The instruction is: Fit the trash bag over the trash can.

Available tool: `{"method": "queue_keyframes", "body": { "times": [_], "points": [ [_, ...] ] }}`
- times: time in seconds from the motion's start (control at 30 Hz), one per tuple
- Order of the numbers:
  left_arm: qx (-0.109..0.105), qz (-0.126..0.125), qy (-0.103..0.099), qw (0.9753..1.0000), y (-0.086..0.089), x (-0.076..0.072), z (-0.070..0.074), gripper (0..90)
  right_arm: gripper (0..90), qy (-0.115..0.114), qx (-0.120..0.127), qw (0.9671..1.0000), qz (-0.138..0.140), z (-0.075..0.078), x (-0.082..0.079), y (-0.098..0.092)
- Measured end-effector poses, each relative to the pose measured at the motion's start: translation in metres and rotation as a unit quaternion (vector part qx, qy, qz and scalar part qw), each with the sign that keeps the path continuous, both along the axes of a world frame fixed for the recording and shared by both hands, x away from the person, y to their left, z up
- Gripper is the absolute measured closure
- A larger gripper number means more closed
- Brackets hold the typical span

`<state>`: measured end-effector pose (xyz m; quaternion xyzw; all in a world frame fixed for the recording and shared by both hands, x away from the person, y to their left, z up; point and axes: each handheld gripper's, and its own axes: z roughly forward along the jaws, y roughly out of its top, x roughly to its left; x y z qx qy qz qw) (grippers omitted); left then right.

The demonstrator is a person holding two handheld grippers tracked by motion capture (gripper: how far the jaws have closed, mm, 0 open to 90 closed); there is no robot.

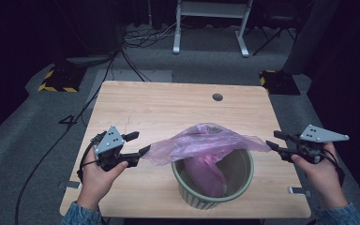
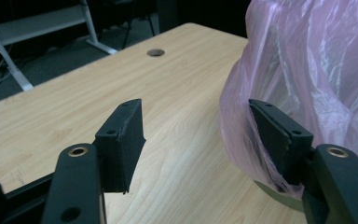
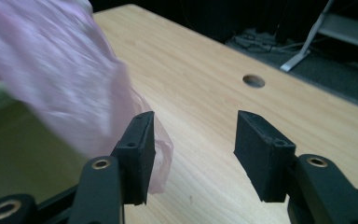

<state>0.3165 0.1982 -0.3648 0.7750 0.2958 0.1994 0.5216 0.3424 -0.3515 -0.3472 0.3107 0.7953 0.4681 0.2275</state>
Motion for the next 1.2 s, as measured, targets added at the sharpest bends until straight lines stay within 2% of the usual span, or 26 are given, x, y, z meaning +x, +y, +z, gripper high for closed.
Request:
{"method": "queue_keyframes", "body": {
  "times": [0.1,0.17,0.27,0.37,0.43,0.5,0.53,0.57,0.63,0.7,0.73,0.8,0.9,1.0,1.1,1.2],
  "points": [
    [-0.011,-0.011,0.008,0.9998,-0.002,-0.001,0.002,37.6,43.5,-0.023,0.003,0.9997,0.009,0.016,-0.010,0.003],
    [-0.003,-0.022,0.015,0.9996,-0.006,0.000,0.001,39.0,41.4,-0.040,0.008,0.9991,0.014,0.028,-0.016,0.008],
    [0.001,-0.037,0.021,0.9991,-0.014,0.001,0.000,41.5,38.5,-0.059,0.012,0.9974,0.039,0.045,-0.022,0.021],
    [-0.002,-0.057,0.031,0.9979,-0.021,0.001,0.001,50.9,36.9,-0.060,0.007,0.9954,0.074,0.054,-0.024,0.040],
    [0.006,-0.070,0.035,0.9970,-0.026,0.001,0.001,60.0,36.4,-0.059,0.000,0.9936,0.096,0.055,-0.023,0.054],
    [0.010,-0.079,0.038,0.9961,-0.031,0.001,0.001,65.3,36.6,-0.055,-0.006,0.9917,0.116,0.054,-0.022,0.068],
    [0.012,-0.083,0.040,0.9957,-0.033,0.001,0.001,67.8,38.6,-0.054,-0.010,0.9907,0.124,0.053,-0.021,0.075],
    [0.014,-0.090,0.043,0.9949,-0.034,0.001,0.001,70.5,45.9,-0.053,-0.015,0.9893,0.135,0.051,-0.021,0.081],
    [0.019,-0.100,0.049,0.9936,-0.037,0.000,0.000,77.3,70.8,-0.049,-0.028,0.9838,0.170,0.047,-0.023,0.091],
    [0.033,-0.109,0.051,0.9922,-0.040,-0.002,-0.002,86.7,85.0,-0.034,-0.035,0.9776,0.205,0.042,-0.030,0.097],
    [0.037,-0.111,0.051,0.9919,-0.041,-0.002,-0.004,90.0,86.8,-0.024,-0.031,0.9749,0.219,0.039,-0.036,0.099],
    [0.043,-0.115,0.054,0.9910,-0.044,-0.003,-0.007,90.0,89.0,-0.002,-0.026,0.9689,0.246,0.033,-0.050,0.100],
    [0.044,-0.119,0.058,0.9903,-0.045,-0.003,-0.011,90.0,90.0,0.007,-0.042,0.9621,0.269,0.028,-0.072,0.099],
    [0.040,-0.119,0.055,0.9906,-0.045,-0.004,-0.013,90.0,90.0,0.009,-0.046,0.9613,0.272,0.027,-0.090,0.091],
    [0.037,-0.117,0.050,0.9912,-0.044,-0.007,-0.014,90.0,90.0,0.008,-0.036,0.9640,0.264,0.026,-0.103,0.079],
    [0.035,-0.113,0.052,0.9916,-0.042,-0.010,-0.018,90.0,90.0,0.015,-0.033,0.9643,0.262,0.019,-0.113,0.071]
  ]
}}
